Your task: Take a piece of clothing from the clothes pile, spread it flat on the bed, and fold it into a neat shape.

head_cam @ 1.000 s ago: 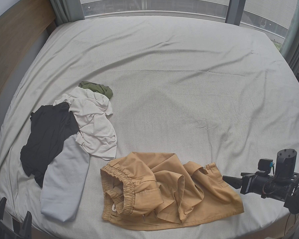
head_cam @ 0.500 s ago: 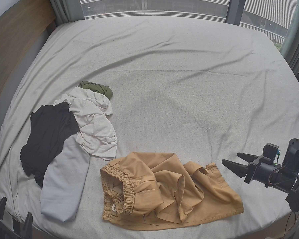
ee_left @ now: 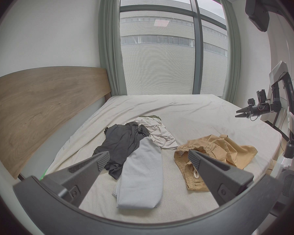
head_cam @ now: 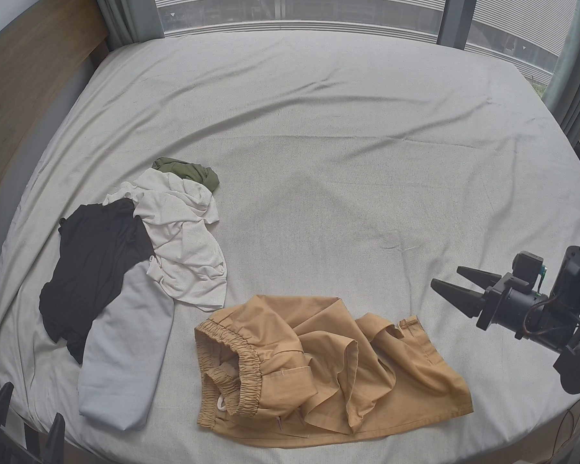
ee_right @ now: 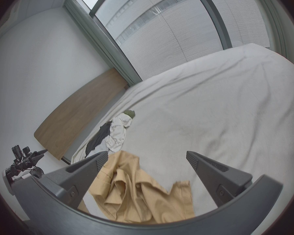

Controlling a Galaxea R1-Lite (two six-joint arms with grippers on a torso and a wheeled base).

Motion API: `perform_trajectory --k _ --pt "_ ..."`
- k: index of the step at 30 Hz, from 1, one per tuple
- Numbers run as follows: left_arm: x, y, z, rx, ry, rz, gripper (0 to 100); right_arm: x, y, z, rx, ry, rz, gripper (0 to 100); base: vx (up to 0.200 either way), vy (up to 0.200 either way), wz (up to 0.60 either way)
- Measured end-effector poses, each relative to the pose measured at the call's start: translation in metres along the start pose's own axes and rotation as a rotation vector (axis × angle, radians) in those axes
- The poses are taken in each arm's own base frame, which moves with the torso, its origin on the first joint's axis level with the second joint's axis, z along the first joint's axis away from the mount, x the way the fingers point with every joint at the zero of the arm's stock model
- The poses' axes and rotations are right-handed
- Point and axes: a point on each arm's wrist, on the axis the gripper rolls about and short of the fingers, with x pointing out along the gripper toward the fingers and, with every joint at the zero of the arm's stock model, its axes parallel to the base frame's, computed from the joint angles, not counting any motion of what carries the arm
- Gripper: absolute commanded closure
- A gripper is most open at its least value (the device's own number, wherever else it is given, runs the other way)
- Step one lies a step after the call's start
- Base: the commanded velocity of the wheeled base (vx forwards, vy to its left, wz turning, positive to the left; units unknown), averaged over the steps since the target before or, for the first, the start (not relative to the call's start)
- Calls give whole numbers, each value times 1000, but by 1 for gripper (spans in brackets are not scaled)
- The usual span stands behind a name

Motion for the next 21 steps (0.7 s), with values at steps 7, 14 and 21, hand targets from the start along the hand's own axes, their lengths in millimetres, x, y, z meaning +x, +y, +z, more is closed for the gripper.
perform_trajectory --k 7,14,21 --pt "0 0 1 6 -6 -6 0 1 -2 3 1 -8 15 0 0 0 0" --pt "-1 0 9 0 -72 -2 0 2 -3 0 6 2 11 0 0 0 0" --pt "-11 3 75 -11 -243 -25 0 6 -4 -3 7 10 11 0 0 0 0"
